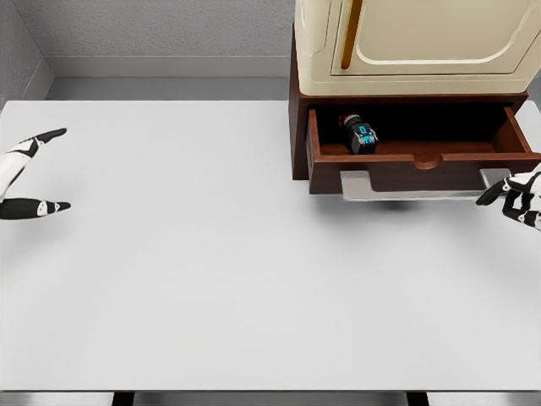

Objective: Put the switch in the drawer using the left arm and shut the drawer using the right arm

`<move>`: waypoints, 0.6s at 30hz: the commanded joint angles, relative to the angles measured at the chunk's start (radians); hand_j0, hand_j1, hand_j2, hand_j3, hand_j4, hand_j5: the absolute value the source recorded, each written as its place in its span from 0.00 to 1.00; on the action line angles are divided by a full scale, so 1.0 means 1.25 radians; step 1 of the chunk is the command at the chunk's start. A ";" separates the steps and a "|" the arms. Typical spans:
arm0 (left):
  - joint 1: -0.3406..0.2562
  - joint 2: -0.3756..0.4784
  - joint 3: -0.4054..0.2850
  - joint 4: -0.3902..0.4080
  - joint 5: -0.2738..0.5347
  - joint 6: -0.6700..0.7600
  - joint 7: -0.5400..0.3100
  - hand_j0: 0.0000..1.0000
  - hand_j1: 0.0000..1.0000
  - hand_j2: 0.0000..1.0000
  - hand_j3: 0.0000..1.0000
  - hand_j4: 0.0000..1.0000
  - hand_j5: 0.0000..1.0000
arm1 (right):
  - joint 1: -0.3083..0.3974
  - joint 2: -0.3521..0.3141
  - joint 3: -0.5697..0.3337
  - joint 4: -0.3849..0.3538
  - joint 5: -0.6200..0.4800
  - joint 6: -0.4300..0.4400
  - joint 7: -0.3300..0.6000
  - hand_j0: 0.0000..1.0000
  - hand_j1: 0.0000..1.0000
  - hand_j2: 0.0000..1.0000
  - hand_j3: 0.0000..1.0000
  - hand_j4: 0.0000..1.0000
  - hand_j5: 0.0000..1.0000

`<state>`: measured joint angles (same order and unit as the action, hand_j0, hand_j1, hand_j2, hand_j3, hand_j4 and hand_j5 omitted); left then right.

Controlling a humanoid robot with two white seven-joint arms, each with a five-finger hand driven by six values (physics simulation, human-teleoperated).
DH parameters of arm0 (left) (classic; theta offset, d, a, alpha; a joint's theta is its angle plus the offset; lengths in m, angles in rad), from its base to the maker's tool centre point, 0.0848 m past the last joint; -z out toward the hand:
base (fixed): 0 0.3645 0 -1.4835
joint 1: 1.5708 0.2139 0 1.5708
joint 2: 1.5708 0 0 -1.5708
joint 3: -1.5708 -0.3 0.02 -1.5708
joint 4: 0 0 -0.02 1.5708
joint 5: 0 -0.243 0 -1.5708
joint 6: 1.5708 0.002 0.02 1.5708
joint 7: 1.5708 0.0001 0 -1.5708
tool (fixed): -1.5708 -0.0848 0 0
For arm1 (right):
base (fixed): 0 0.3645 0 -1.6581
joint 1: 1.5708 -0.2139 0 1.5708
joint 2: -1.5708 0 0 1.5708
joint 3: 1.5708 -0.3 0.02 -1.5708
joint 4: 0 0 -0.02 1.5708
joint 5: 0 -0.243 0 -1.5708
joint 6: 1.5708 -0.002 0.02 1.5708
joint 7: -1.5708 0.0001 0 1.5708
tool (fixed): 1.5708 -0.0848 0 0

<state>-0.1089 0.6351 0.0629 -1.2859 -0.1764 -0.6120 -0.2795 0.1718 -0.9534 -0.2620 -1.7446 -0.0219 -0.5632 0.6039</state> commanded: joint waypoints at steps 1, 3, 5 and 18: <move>0.000 0.000 0.000 0.003 0.006 0.001 0.000 1.00 1.00 1.00 1.00 1.00 1.00 | 0.000 0.001 0.010 0.008 0.059 -0.038 0.006 0.59 0.59 0.59 0.59 0.59 0.59; -0.001 0.000 0.000 0.003 0.006 0.001 0.000 1.00 1.00 1.00 1.00 1.00 1.00 | 0.000 0.001 0.010 0.010 0.068 -0.038 0.006 0.60 0.60 0.60 0.60 0.60 0.60; -0.001 0.000 0.000 0.003 0.006 0.001 0.000 1.00 1.00 1.00 1.00 1.00 1.00 | -0.002 0.001 0.010 0.015 0.070 -0.038 0.006 0.60 0.60 0.60 0.60 0.60 0.60; 0.000 -0.002 0.000 0.002 0.006 0.001 0.000 1.00 1.00 1.00 1.00 1.00 1.00 | -0.081 0.003 0.083 0.030 0.085 -0.038 0.006 0.60 0.60 0.60 0.60 0.60 0.60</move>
<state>-0.1089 0.6311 0.0628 -1.2830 -0.1762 -0.6121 -0.2794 0.0705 -0.9492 -0.1868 -1.7137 0.0799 -0.6076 0.6131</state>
